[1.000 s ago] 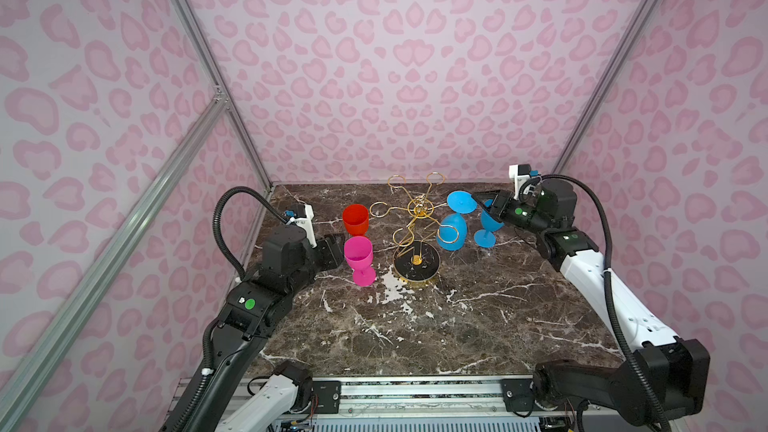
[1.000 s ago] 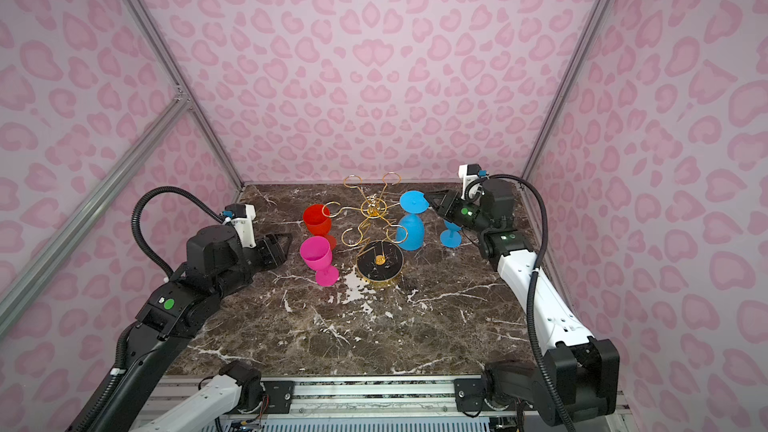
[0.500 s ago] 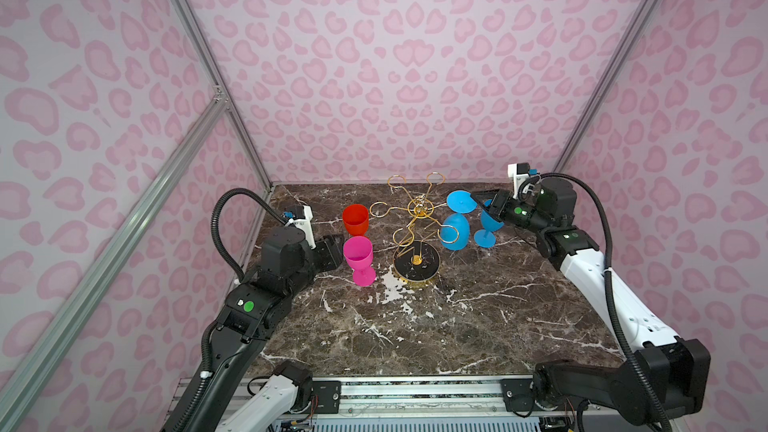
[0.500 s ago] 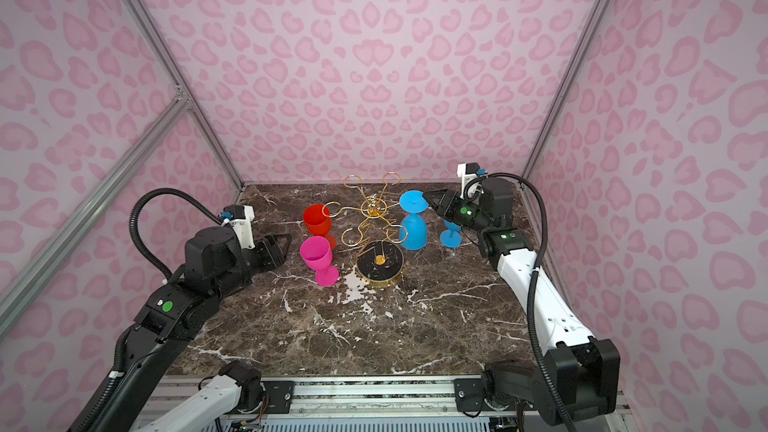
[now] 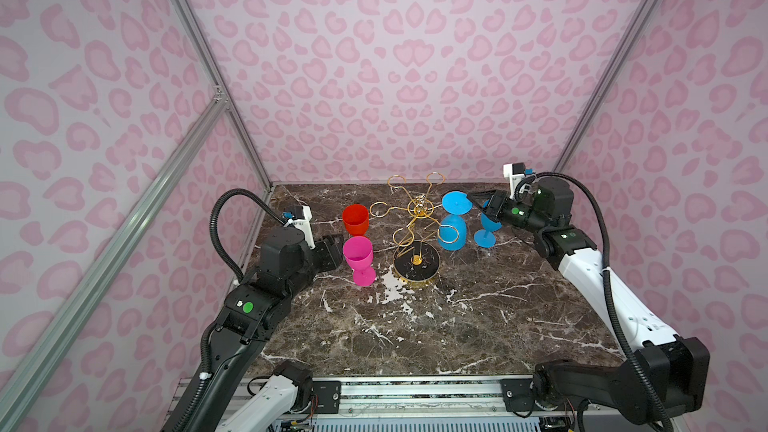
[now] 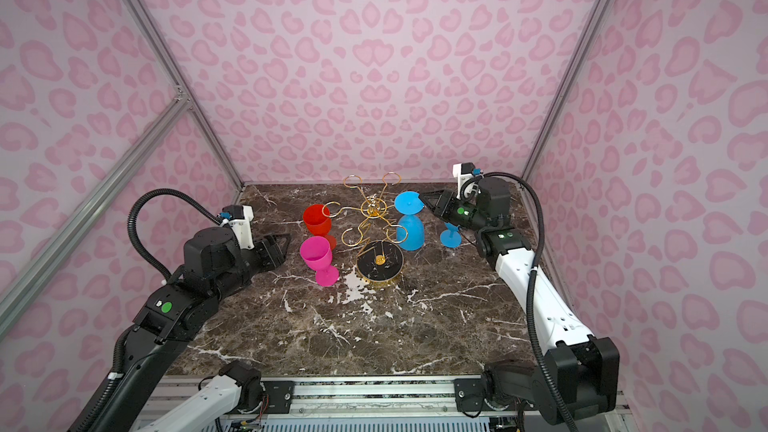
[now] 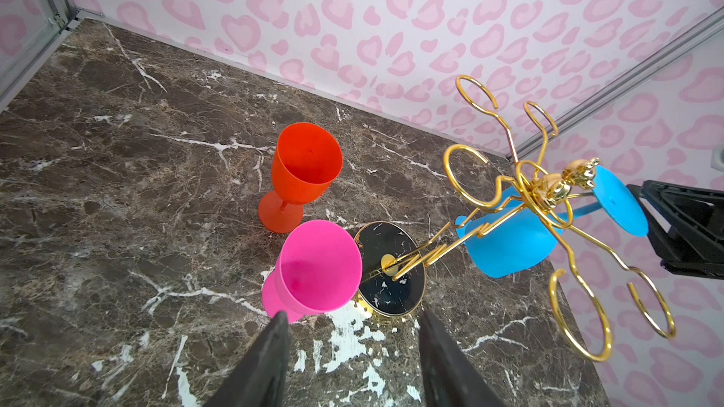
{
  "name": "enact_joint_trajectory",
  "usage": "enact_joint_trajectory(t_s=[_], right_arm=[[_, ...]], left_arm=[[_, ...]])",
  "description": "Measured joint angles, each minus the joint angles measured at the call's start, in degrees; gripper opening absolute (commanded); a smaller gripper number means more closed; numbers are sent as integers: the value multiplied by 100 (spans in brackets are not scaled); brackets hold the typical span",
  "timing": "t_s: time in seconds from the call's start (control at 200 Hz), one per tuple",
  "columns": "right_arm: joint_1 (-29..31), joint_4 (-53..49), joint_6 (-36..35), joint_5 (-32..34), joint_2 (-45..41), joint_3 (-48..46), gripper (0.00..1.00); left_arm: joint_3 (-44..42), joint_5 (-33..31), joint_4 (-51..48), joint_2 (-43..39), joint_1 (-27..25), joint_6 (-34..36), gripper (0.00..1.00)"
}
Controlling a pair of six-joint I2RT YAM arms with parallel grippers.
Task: Take the wine glass off the wine glass rack
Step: 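Close the right gripper on the stem of a blue glass hanging on the rack, then pull the blue glass off its rack hook with the right gripper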
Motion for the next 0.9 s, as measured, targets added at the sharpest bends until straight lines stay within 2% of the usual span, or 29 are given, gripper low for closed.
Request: enact_joint_trajectory(t_s=[0.305,0.515,0.7,0.9], right_arm=[[22,-175,-50,44,-46,33,23],[26,-503,-260,188,-210,203,35],[26,-702,-365,334,-400,238,41],[111,-627,-70,385,-763,-96,45]], left_arm=[[-22,0,-13,-42,0,-13,55],[-22,0,-15,-46,0,-13,55],[-22,0,-15,-68,0,-15,55],[-20,-4,-15,-103,0,-15,55]])
